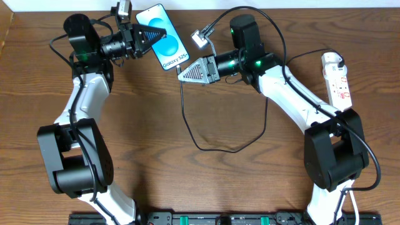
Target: Plug charger to phone and switch on socket
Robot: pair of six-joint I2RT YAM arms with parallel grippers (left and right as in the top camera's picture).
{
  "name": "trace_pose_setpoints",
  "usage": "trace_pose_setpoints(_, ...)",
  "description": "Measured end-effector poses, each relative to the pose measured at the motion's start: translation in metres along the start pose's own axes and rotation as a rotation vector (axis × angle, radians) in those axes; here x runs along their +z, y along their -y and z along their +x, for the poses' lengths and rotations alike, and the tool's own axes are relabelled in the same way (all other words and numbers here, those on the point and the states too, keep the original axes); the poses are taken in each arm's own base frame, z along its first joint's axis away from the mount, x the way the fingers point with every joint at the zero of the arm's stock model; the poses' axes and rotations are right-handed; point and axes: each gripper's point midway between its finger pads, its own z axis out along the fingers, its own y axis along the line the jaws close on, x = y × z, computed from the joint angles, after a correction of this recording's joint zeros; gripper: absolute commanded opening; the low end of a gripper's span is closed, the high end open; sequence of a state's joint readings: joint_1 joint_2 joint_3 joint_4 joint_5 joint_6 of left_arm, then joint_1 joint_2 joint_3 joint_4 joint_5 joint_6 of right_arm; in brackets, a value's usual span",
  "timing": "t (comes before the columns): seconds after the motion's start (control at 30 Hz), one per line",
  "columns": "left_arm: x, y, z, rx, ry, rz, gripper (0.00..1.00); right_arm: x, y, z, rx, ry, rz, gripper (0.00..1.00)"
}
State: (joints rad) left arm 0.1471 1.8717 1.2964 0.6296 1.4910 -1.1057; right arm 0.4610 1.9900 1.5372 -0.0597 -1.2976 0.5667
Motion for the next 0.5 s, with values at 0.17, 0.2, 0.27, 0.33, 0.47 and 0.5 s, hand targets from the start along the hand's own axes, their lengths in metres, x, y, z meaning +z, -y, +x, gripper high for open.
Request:
trace_pose_setpoints(0.17,0.004,0.0,0.001,0.0,-0.004,0.002,0.07,-0.004,0.0,0.0,0.006,-0.001,-0.009,0.01)
trace_pose_setpoints(0.2,0.004,0.0,0.001,0.0,-0.002,0.001,0.07,-0.005,0.0,-0.001,0.006,0.0,-0.011,0.01)
trace_pose_setpoints(0.27,0.006,0.0,0.001,0.0,0.001,-0.001,0.07,-0.009,0.0,-0.002,0.008,0.004,-0.012,0.01)
trace_pose_setpoints(0.33,0.007,0.0,0.0,0.0,0.004,-0.002,0.07,-0.013,0.002,-0.003,0.01,0.01,-0.011,0.01)
trace_pose_setpoints(0.47,0.008,0.0,-0.001,0.004,0.01,-0.005,0.07,-0.025,0.006,-0.008,0.013,0.031,-0.004,0.01)
trace_pose_setpoints(0.5,0.008,0.0,-0.001,0.004,0.01,-0.005,0.07,-0.027,0.007,-0.009,0.013,0.035,-0.002,0.01)
